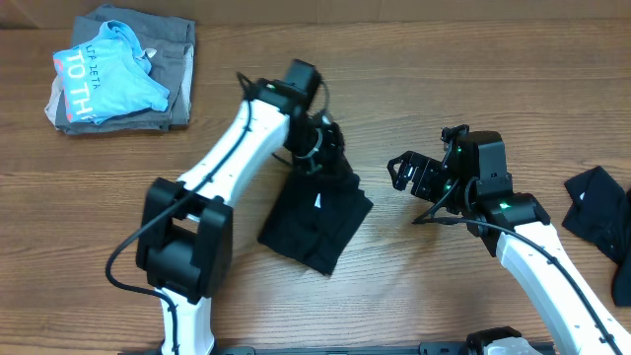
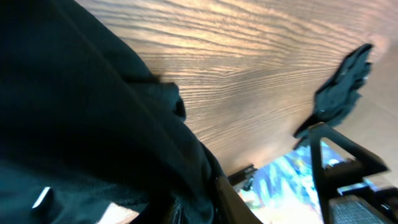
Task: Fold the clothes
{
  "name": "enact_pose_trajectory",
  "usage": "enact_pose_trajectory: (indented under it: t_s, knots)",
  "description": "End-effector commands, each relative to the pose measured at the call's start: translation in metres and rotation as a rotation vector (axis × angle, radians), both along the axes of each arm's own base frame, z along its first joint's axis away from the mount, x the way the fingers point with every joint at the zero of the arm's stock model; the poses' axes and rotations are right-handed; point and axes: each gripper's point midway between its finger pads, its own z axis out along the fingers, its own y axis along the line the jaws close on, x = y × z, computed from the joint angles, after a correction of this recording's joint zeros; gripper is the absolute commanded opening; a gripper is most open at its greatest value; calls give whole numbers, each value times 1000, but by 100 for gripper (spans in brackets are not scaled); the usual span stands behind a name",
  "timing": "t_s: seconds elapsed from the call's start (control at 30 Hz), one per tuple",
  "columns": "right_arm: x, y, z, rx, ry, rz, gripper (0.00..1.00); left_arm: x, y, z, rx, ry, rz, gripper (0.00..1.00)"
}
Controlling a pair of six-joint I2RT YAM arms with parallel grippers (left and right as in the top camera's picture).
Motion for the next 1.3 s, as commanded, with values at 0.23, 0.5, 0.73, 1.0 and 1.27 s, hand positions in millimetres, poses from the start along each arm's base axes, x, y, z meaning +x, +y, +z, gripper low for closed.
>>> enact_pose_trajectory:
  t_s: [0.23,0.5,0.73,1.0,1.27]
  knots:
    - [5,-8,2,3,12,-91,100,-26,-43,2,-13,-97,-157,37]
    - [1,-35,-8,7,100,-293,100,-12,-32,22,-13,-234,-273,54]
    - [-2,-38,-3,10,94,-302,100,15,8,65,134,-319,-232,60]
    - [-1,1,22,96,-23,-5,100,4,70,89,295,-242,-223,86]
    - [-3,12,28,182,-3,1,100,-51,90,49,399,-49,-416,85]
